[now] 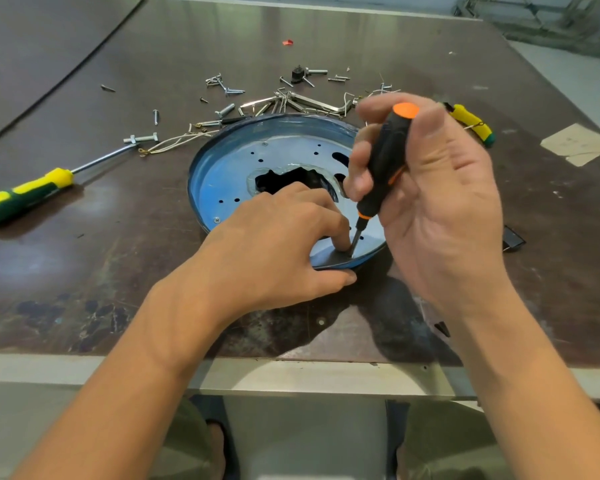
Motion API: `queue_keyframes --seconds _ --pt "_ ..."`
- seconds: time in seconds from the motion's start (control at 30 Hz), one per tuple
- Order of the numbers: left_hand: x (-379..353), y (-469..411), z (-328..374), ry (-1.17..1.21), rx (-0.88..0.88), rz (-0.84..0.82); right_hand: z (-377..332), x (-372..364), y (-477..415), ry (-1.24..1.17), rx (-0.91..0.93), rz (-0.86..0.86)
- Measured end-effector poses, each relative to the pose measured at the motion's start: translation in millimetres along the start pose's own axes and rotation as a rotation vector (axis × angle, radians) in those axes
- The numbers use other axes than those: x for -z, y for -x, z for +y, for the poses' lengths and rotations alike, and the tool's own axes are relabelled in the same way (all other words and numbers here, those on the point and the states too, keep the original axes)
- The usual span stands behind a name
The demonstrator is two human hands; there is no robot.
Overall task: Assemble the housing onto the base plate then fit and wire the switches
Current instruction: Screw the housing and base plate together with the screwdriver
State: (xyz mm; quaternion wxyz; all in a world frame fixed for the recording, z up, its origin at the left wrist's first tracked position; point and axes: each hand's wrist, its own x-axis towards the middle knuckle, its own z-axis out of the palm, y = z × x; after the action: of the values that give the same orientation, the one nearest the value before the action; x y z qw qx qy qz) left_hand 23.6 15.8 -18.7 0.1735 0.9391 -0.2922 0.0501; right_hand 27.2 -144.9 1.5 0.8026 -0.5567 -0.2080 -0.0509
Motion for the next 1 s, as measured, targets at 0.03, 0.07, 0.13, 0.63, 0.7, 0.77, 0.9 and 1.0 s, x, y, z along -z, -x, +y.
queue_keyframes --seconds 0.03,0.07,0.13,0.63,0.7,0.77,0.9,1.0 --pt "-0.1 -0.1 0.3 -0.004 0.000 0.003 -1.0 -1.4 1.7 0.033 0.025 -0.016" --pt "-0.2 -0.2 0.5 -0.010 -0.002 0.005 -0.9 -2.1 1.8 0.060 0.041 -0.018" --pt "-0.6 0.1 0.6 -0.011 -0.003 0.001 -1.8 -3.2 1.8 0.068 0.078 0.031" --pt "-0.5 1.0 -0.1 -0.003 0.002 -0.001 -5.6 -10.0 1.8 -0.029 0.033 0.018" --pt "-1.1 0.7 -0.5 0.000 0.000 -0.001 -6.3 -6.3 -0.8 -0.088 -0.041 0.030" --pt "-1.2 0.3 -0.5 0.002 0.001 -0.002 -5.6 -1.8 -0.4 -0.032 -0.020 -0.004" --pt "-0.5 1.1 0.0 -0.008 0.003 0.007 -6.1 -0.4 1.5 0.095 0.070 -0.029" --pt "0.3 0.6 1.4 0.001 0.003 0.004 -9.2 -4.0 1.0 0.046 0.047 -0.041"
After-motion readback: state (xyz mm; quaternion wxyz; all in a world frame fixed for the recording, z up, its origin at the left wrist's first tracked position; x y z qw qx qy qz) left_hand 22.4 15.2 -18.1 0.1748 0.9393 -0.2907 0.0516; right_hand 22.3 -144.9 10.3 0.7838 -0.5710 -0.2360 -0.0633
